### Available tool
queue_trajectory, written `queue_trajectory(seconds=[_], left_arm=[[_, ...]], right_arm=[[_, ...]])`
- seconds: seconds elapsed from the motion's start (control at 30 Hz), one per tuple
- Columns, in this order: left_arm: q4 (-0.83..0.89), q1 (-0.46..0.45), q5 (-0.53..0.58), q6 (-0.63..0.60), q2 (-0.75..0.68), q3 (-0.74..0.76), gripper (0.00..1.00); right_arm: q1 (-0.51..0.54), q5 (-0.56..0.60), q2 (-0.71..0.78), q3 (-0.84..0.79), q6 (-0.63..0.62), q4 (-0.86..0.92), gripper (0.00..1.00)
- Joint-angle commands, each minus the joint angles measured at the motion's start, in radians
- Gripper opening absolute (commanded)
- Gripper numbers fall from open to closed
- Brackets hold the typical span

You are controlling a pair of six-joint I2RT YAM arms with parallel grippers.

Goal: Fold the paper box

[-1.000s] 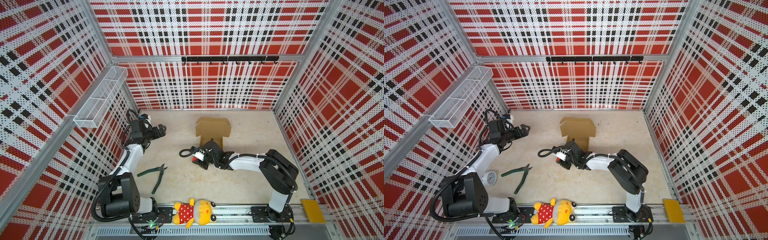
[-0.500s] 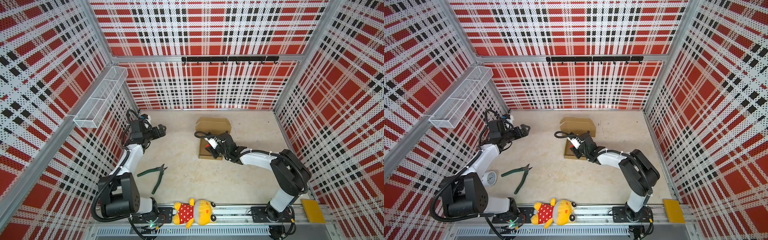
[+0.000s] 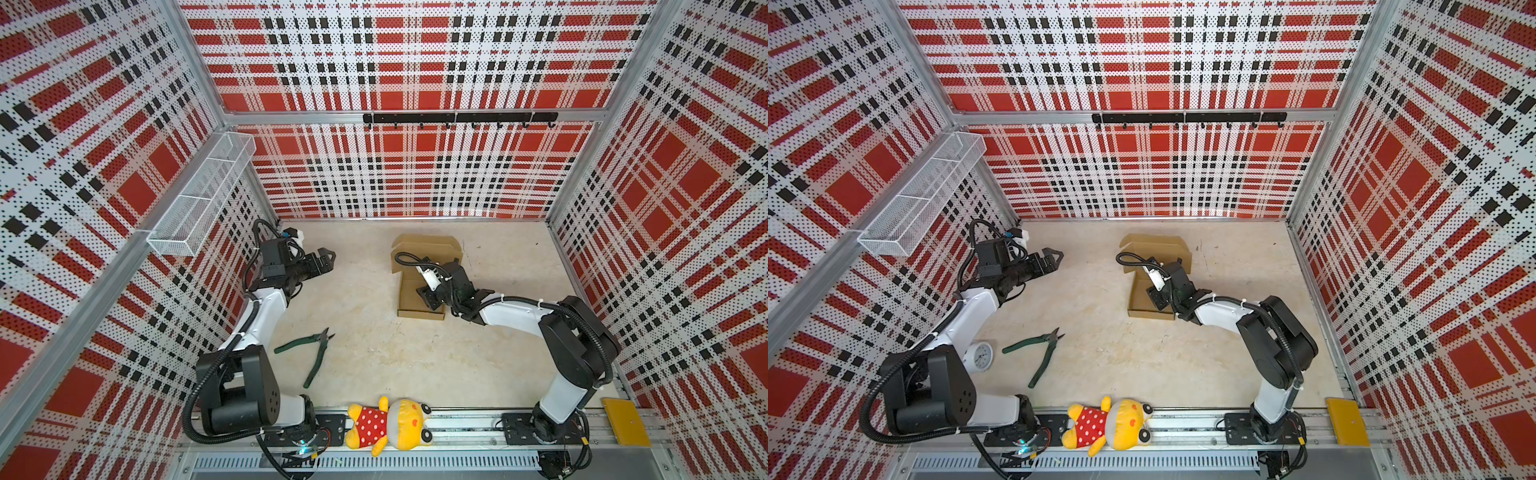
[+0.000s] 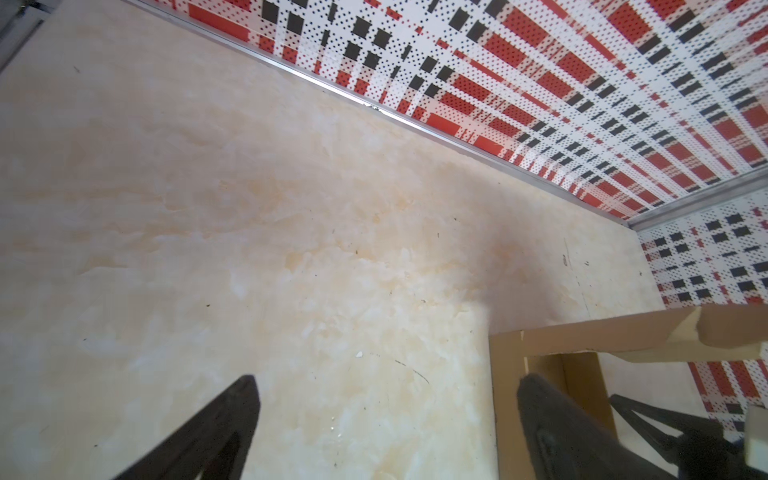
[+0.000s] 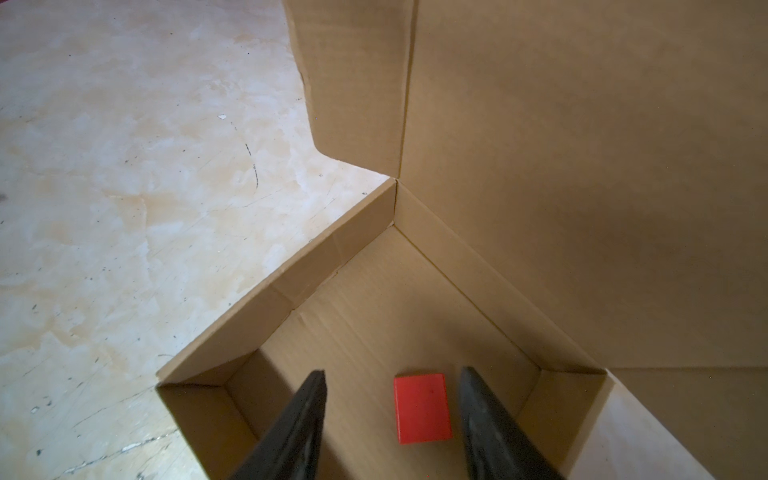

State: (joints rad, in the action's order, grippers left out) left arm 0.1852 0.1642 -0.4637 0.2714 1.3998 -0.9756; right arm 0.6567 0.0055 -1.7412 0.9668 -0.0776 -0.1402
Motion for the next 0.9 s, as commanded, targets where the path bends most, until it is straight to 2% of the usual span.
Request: queue_trajectory(seconds=[0.0, 0.2, 0.37, 0.5, 0.7, 0.87], left_arm=[[-0.035, 0.003, -0.107, -0.021, -0.013, -0.006, 1.00], [-0.013, -0.036, -0.133, -0.067, 0.008, -0.054, 0.97], [0.019, -0.103, -0.196, -0.134, 0.030, -0.118, 0.96], [0.038, -0.158, -0.201, -0.150, 0.066, -0.169, 0.94], [0.025, -0.245, -0.191, -0.235, 0.100, -0.211, 0.94], [-0.081, -0.276, -0.250, -0.165, 0.156, -0.227, 0.93]], right_arm=[[0.001, 0.027, 0.022, 0.009, 0.003, -0.032, 0.54], [-0.008, 0.021, 0.112, -0.032, 0.009, -0.014, 0.55], [-0.046, -0.017, 0.202, -0.086, 0.037, 0.008, 0.54], [-0.091, -0.045, 0.261, -0.130, 0.051, 0.014, 0.52], [-0.168, -0.104, 0.362, -0.143, 0.029, 0.098, 0.51], [-0.294, -0.203, 0.423, -0.139, 0.059, 0.168, 0.51]])
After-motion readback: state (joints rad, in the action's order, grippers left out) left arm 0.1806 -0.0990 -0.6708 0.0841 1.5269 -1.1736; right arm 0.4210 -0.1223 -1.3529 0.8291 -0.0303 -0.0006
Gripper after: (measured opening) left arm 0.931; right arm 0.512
